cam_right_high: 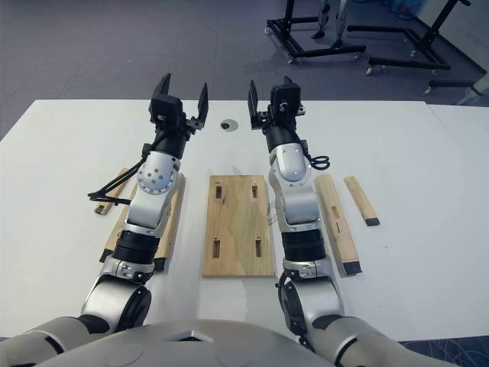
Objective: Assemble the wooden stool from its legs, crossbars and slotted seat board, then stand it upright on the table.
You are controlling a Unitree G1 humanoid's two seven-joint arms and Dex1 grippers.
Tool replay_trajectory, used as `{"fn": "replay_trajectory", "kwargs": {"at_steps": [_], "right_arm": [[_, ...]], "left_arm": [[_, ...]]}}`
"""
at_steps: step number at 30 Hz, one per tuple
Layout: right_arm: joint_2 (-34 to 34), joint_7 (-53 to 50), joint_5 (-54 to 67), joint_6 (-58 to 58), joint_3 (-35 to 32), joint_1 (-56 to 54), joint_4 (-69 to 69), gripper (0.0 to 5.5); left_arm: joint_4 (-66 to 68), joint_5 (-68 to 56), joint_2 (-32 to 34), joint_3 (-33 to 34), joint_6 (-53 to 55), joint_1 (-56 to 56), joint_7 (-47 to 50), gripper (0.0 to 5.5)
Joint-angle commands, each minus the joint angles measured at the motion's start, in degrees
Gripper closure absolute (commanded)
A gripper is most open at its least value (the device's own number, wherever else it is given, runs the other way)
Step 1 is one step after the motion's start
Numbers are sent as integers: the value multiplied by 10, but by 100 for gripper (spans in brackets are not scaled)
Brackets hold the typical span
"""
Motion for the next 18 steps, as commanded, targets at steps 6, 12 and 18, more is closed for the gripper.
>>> {"fn": "replay_trajectory", "kwargs": {"at_steps": [6, 12, 18], "right_arm": [[4, -12, -5, 3, -1, 20, -13, 193], [7, -34, -16, -2, -3, 36, -28, 193], [5, -33, -18, 0, 2, 55, -45, 193]], "left_arm": [[33, -3, -4, 25, -5, -16, 23, 173], [52, -4, 2, 47, 38, -14, 34, 173], [43, -18, -6, 60, 46, -15, 40, 173]]}}
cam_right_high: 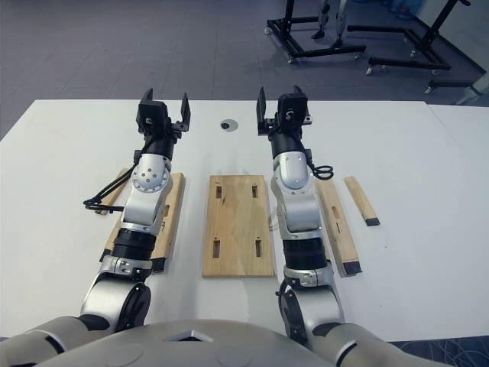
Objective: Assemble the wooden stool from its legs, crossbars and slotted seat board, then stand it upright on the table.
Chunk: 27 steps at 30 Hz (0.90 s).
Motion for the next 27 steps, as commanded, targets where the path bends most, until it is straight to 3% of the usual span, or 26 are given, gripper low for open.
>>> {"fn": "replay_trajectory", "kwargs": {"at_steps": [1, 27], "right_arm": [[-1, 2, -5, 2, 4, 17, -12, 193], [-16, 46, 18, 32, -9, -3, -9, 193]], "left_arm": [[-11, -15, -4, 8, 7, -9, 1, 173], [-63, -45, -9, 14, 41, 17, -12, 173]]}}
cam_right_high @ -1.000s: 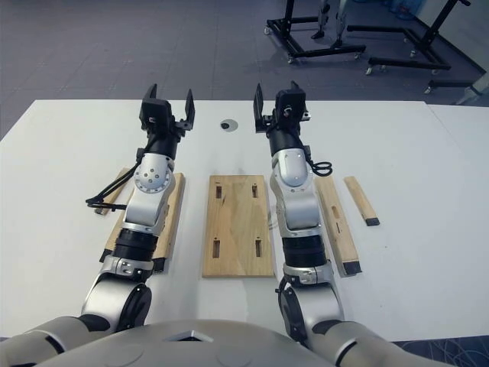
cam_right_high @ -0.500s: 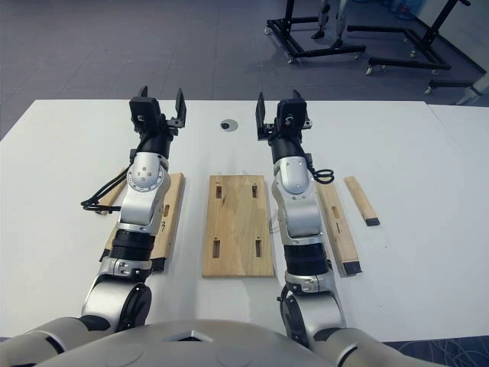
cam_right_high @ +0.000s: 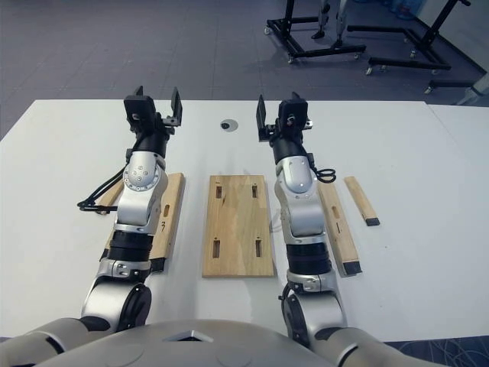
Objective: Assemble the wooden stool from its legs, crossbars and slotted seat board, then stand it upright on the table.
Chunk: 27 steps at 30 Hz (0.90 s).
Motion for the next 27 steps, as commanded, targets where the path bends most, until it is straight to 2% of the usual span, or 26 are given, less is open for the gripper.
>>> {"fn": "replay_trajectory", "kwargs": {"at_steps": [1, 4, 9, 13, 16, 21, 27], "right_arm": [[-6, 10, 8, 13, -5, -13, -2, 193], [-43, 46, 38, 14, -43, 7, -1, 193], [-160, 121, 131, 66, -190, 64, 10, 193], [-244, 232, 206, 120, -251, 138, 31, 193], [-281, 267, 198, 132, -253, 195, 66, 193], [-285, 277, 184, 121, -250, 286, 78, 193], [-311, 296, 175, 108, -255, 292, 132, 193]], "left_arm": [[-8, -8, -3, -2, 9, 6, -6, 173], [-13, -10, -1, -4, 10, 11, -12, 173], [-36, -8, 1, -6, 22, 32, -14, 173], [-68, -2, 0, -13, 34, 58, -10, 173], [-81, 1, -7, -19, 38, 72, -3, 173], [-98, 4, -15, -21, 49, 78, 3, 173], [-111, 5, -20, -24, 55, 94, 8, 173]]}}
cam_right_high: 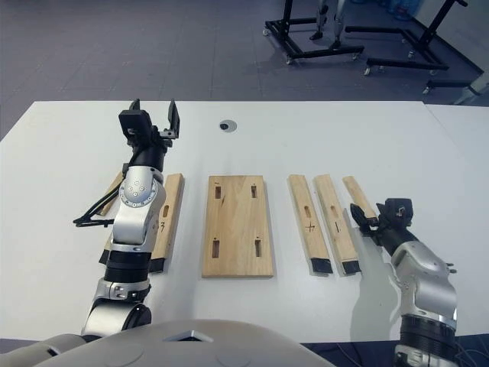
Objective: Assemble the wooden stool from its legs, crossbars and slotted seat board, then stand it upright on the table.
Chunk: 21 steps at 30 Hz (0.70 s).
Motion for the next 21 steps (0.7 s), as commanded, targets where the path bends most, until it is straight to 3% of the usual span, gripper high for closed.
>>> {"fn": "replay_trajectory", "kwargs": {"at_steps": [1, 9, 21], "right_arm": [[-30, 15, -7, -9, 0, -14, 43, 193], [-64, 73, -18, 18, 58, -41, 104, 193], [-47, 73, 5, 51, 61, -35, 136, 402]], "left_arm": [[-8, 3, -4, -4, 10, 9, 3, 173], [-4, -30, -13, 17, 33, 3, 10, 173], [13, -94, -17, 47, 66, -18, 15, 173]]}}
